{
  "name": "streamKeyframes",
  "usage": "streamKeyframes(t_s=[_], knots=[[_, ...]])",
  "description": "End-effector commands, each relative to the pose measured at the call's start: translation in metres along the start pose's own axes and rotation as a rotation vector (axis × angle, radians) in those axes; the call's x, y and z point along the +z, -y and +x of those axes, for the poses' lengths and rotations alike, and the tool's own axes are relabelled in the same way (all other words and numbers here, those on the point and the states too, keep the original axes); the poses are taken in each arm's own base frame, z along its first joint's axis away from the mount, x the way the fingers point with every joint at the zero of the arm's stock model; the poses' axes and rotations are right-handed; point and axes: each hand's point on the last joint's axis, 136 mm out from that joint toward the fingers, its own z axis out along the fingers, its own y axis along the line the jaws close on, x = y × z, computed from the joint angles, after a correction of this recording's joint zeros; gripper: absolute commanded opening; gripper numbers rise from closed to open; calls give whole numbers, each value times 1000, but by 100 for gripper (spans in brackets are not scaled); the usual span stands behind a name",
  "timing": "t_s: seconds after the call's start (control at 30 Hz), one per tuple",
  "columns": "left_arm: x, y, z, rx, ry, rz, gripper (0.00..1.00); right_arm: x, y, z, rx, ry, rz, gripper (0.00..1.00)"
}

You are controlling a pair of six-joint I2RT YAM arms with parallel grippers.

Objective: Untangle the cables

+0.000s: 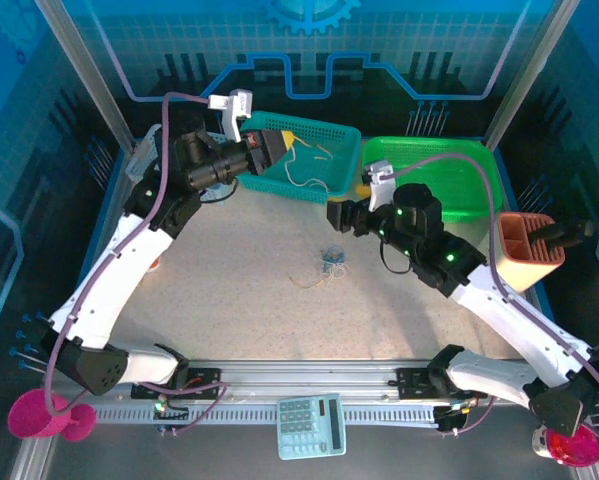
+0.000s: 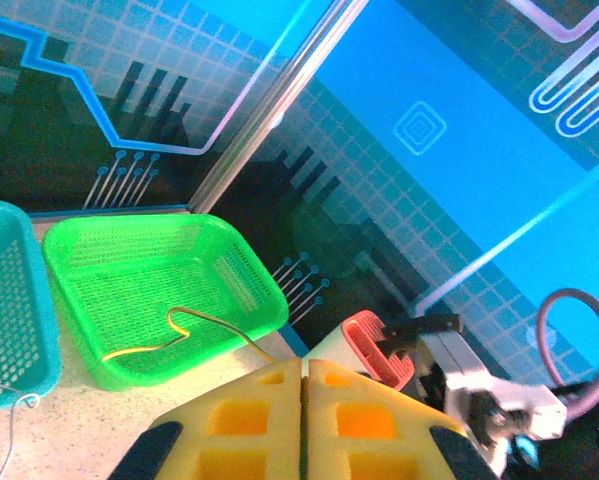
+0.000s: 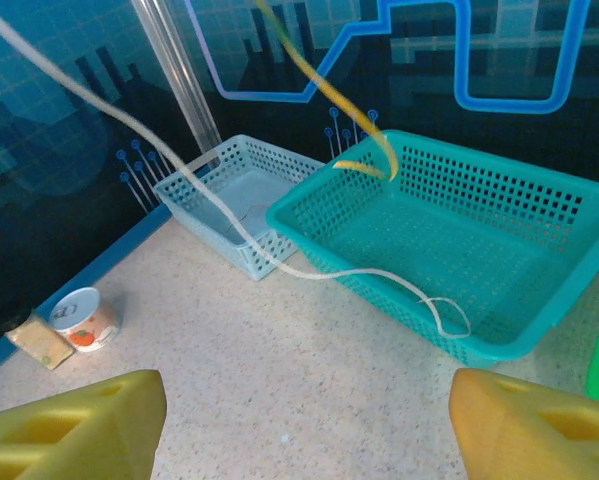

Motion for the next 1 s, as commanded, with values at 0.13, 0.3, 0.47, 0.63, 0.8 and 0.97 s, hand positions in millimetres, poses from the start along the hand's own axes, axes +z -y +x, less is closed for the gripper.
streamKeyframes(t_s=[0.13,0.3,0.47,0.63,0.8,0.97], knots=[[-14,24,-3,-18,7,87,0,17,5,-32,-1,47,-33,76],[-16,28,-3,-27,5,107,0,25,7,-43,26,62,-60,75],[-14,29,-2,-39,4,120,0,32,9,-51,59,72,-89,75],[-13,29,-1,-43,1,126,0,43,10,-55,89,76,-111,74],[-12,28,0,-48,-1,129,0,56,16,-59,144,82,-132,70],[-11,27,1,-49,-3,131,0,69,25,-63,206,99,-153,52]])
